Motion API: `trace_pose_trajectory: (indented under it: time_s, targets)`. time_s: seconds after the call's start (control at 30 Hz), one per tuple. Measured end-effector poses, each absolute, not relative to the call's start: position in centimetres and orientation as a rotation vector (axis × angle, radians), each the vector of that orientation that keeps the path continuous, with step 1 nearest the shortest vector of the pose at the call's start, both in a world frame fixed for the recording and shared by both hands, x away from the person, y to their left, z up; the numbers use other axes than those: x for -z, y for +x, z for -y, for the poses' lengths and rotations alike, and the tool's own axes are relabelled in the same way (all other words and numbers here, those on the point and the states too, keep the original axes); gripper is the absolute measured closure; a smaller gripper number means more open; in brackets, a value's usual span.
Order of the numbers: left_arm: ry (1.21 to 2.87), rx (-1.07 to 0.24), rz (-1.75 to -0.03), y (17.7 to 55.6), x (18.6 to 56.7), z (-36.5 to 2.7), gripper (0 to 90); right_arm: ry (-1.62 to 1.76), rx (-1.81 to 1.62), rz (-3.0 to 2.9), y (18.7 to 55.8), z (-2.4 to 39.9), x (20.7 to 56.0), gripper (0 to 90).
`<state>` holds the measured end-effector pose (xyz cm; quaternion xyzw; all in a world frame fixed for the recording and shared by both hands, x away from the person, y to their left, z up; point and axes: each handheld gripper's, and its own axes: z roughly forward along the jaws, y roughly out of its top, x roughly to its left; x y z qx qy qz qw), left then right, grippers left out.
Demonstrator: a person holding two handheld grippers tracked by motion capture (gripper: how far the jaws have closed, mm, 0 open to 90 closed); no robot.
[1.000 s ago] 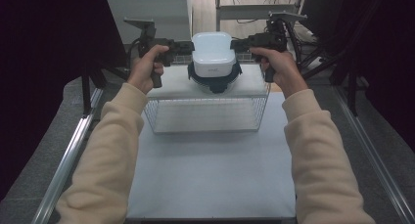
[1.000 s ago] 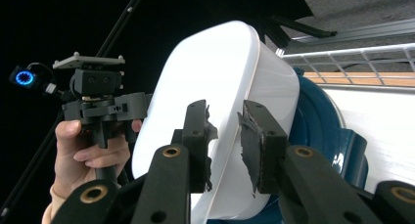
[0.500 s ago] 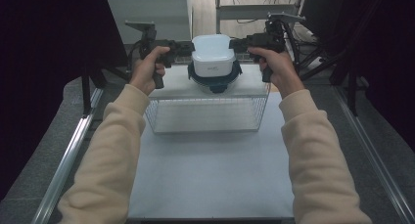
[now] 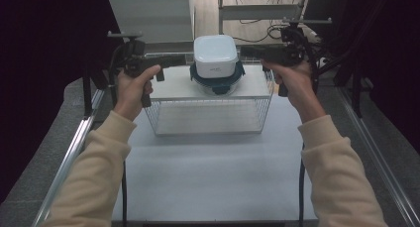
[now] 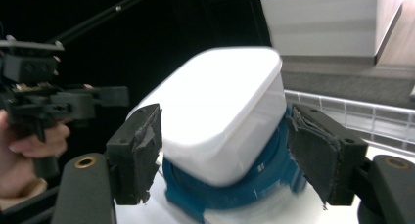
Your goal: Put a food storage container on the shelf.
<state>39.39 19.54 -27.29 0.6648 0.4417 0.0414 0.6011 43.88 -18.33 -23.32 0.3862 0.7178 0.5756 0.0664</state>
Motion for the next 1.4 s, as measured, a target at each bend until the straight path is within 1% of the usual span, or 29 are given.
trace_pose_trajectory:
  time_s: [0.17, 0.37, 0.47, 0.67, 0.77, 0.93, 1.17, 1.3, 1.4]
  targets:
    - [1.596, -0.119, -1.01, 36.0, 29.4, -20.3, 27.9, 1.065, -1.699, -2.171, 40.7, 19.4, 24.9, 27.3]
    - [1.634, -0.094, -1.031, 32.6, 33.1, -21.0, 27.1, 1.01, -1.711, -2.192, 37.3, 20.5, 27.6, 26.4]
    - [1.675, -0.114, -1.04, 31.1, 35.1, -21.1, 27.0, 0.986, -1.717, -2.202, 35.9, 21.0, 29.3, 25.7]
    - [1.707, -0.156, -1.062, 28.8, 38.6, -21.3, 26.6, 0.953, -1.676, -2.211, 33.3, 21.6, 33.6, 24.3]
    - [1.739, -0.159, -1.075, 28.0, 40.3, -21.2, 26.3, 0.966, -1.63, -2.239, 32.5, 21.8, 36.0, 23.1]
    - [1.77, -0.123, -1.125, 27.5, 43.4, -21.5, 26.1, 0.982, -1.533, -2.28, 31.5, 22.3, 39.4, 22.0]
    - [1.814, -0.124, -1.185, 27.2, 46.3, -21.9, 25.9, 1.067, -1.427, -2.338, 31.1, 23.1, 44.1, 21.9]
    - [1.842, -0.127, -1.212, 27.3, 47.6, -21.9, 25.9, 1.112, -1.392, -2.364, 31.3, 23.2, 46.0, 21.8]
    - [1.862, -0.153, -1.214, 27.3, 47.8, -21.8, 25.9, 1.11, -1.351, -2.393, 31.4, 22.9, 46.6, 21.4]
